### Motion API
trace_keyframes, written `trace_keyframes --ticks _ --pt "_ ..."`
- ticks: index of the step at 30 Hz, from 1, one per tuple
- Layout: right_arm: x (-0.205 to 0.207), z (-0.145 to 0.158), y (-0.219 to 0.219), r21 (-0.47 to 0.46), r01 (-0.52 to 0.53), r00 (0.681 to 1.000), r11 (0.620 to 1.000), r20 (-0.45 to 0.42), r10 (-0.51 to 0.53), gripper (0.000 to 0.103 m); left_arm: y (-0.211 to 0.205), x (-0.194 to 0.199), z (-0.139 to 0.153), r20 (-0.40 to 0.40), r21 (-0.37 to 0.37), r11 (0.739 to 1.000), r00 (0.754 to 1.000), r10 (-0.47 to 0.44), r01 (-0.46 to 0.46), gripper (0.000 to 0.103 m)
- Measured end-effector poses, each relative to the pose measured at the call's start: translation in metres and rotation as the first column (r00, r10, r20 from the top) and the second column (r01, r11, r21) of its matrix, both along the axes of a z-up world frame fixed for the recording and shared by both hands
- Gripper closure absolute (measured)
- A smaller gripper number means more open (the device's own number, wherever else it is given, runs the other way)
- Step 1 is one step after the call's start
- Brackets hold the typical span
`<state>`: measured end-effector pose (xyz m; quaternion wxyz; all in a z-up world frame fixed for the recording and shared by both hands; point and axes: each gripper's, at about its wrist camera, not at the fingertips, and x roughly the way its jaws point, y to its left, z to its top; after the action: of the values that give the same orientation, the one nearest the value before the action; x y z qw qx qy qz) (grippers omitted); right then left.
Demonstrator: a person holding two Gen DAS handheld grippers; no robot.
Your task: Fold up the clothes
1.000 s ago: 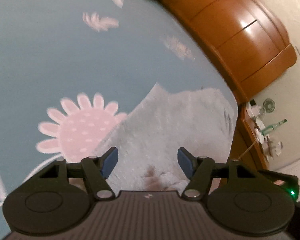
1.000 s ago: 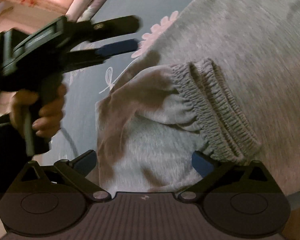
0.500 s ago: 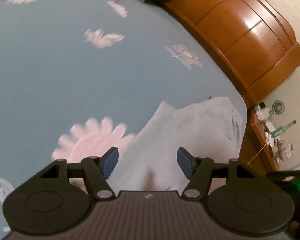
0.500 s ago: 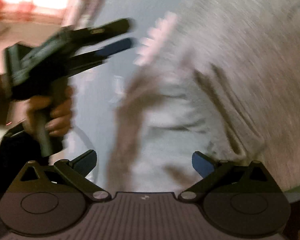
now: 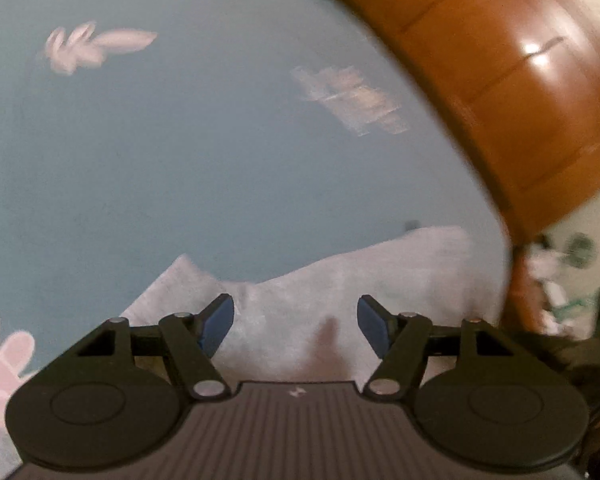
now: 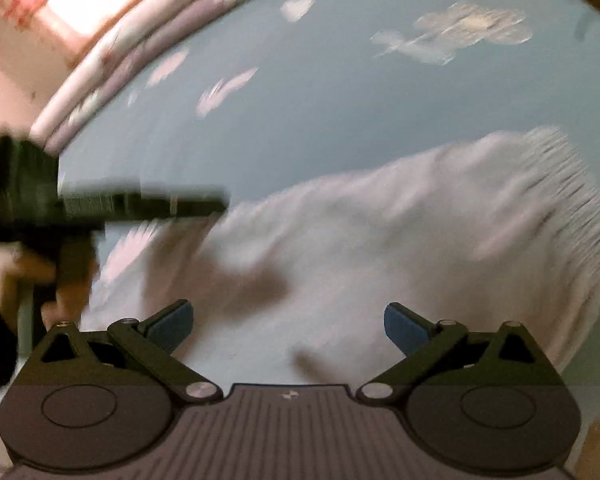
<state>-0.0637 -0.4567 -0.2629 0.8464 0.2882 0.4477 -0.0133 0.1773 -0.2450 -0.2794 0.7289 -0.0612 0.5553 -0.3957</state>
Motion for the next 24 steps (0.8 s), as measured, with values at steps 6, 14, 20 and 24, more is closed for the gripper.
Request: trace_keyframes --ticks 6,14,20,24 --pt "-0.016 -0.041 -0.055 0.049 0.073 0.997 0.996 0.005 -0.073 0.000 0.000 0.000 -0.006 -0.009 0.044 0.998 0.999 0.042 -0.042 0.033" --pt "-0.037 -0.014 -0.057 0.085 0.010 0.998 0.996 0.058 -0.015 0.000 -0.059 -0.012 -0.005 -0.030 0.028 0.997 0.997 -0.068 0.068 0.033" --pt "-0.048 -0.032 -0.057 0.078 0.019 0.999 0.997 -0.035 -0.017 0.000 -0.116 -0.024 -0.012 -0.056 -0.048 0.982 0.981 -0.187 0.184 0.033" --pt "-0.053 -0.039 -0.051 0.042 0.013 0.999 0.999 -0.039 -0.012 0.000 -0.153 -0.031 -0.018 -0.067 -0.097 0.962 0.963 -0.261 0.254 0.033"
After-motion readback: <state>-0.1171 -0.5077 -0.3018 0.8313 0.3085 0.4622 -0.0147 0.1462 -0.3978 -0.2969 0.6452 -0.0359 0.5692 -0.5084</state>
